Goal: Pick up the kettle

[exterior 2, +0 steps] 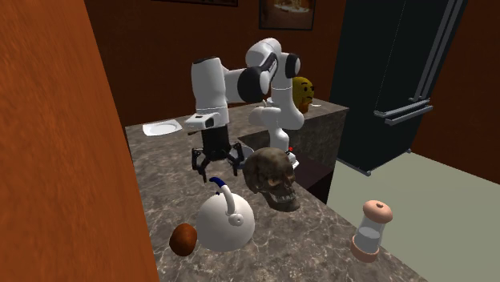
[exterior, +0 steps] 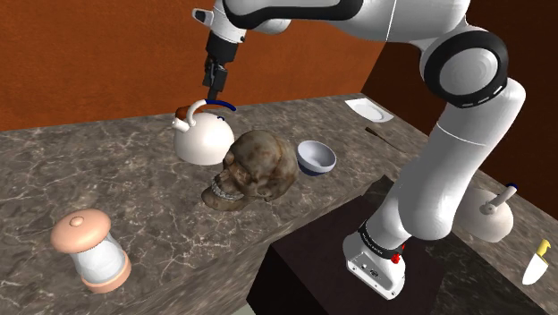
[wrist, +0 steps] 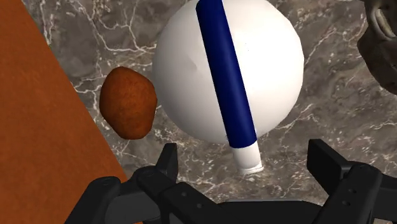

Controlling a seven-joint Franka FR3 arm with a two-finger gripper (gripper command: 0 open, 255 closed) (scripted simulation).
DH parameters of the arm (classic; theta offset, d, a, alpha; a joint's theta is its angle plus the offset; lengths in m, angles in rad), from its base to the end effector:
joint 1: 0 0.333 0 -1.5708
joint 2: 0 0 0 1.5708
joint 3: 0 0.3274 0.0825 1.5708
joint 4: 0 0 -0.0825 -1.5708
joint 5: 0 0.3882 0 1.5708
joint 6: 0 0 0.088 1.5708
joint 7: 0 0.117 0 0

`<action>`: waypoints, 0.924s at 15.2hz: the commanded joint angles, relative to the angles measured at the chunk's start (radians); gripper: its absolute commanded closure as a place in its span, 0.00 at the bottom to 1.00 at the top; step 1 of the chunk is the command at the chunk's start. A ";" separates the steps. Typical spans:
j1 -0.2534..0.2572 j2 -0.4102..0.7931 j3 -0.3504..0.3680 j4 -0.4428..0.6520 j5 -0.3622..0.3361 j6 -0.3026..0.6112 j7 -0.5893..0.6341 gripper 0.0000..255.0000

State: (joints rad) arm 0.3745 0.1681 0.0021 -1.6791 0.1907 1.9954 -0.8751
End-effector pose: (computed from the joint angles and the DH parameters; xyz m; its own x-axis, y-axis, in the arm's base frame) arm 0.5873 0.2465 0.5139 0.3665 0.9015 0.2303 0.9272 -0.3745 -0.0093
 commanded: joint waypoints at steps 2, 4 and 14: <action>0.021 0.080 0.028 0.068 -0.001 0.008 -0.067 0.00; 0.037 0.129 0.048 0.118 -0.007 0.004 -0.105 0.00; 0.038 0.147 0.050 0.041 0.000 0.097 -0.123 0.00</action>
State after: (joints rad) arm 0.4128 0.3128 0.0519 -1.6355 0.1906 2.0876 -0.9966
